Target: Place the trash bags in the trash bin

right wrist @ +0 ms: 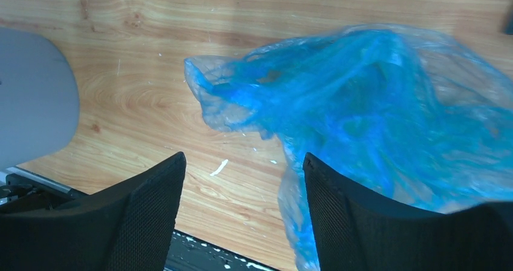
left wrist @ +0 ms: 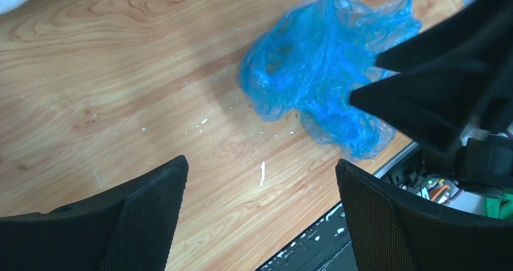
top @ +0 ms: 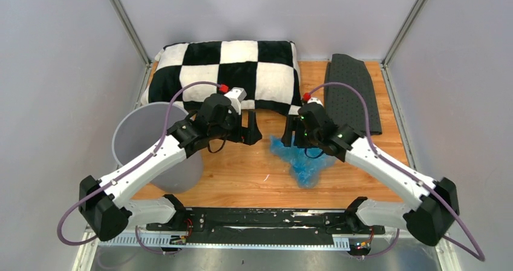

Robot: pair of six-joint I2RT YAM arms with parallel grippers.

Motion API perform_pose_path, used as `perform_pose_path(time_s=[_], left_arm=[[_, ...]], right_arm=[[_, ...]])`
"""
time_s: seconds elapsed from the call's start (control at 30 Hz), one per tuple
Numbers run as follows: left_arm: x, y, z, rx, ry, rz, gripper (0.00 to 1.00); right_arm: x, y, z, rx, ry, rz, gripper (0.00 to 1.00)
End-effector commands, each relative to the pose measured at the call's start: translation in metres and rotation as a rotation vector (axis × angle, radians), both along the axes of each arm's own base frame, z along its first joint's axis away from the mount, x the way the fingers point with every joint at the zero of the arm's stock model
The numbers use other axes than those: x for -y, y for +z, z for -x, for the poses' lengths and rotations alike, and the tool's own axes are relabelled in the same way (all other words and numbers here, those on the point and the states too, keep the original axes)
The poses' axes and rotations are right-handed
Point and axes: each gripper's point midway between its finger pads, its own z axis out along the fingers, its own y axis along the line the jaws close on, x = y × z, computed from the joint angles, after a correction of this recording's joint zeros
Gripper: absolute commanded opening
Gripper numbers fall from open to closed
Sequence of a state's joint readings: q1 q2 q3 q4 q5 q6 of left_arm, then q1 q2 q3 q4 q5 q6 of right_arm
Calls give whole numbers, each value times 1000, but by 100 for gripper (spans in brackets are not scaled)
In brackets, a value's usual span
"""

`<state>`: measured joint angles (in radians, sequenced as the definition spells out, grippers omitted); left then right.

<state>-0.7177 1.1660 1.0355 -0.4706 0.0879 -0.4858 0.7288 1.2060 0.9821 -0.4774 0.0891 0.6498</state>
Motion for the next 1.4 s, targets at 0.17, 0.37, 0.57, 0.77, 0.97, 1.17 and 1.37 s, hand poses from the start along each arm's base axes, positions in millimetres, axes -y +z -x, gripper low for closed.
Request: perform_pose_path(time_s=[0.17,0.37,0.57,0.77,0.97,1.17,1.37], left_arm=[[52,-9,-5,61,-119,-84,88],[97,-19,-16,96,-181,-156,87],[135,-55,-32,79,-225,-250,89],[147,-107,-42,14,-228,-333,89],[136,-139,-48,-39,-151,-328,65],[99,-132,-63,-37,-45,-308,11],[40,-112,-82,-29,92,-278,0]], right_arm=[[109,-14,46,26,-232,189,75],[138,-50,67,-77,-377,123,77],[131,-60,55,-89,-388,6,78],[117,-74,39,-119,-357,-3,75],[112,-78,28,-124,-339,15,48],[116,-65,18,-65,-327,47,1],[132,-43,12,-14,-348,126,0]])
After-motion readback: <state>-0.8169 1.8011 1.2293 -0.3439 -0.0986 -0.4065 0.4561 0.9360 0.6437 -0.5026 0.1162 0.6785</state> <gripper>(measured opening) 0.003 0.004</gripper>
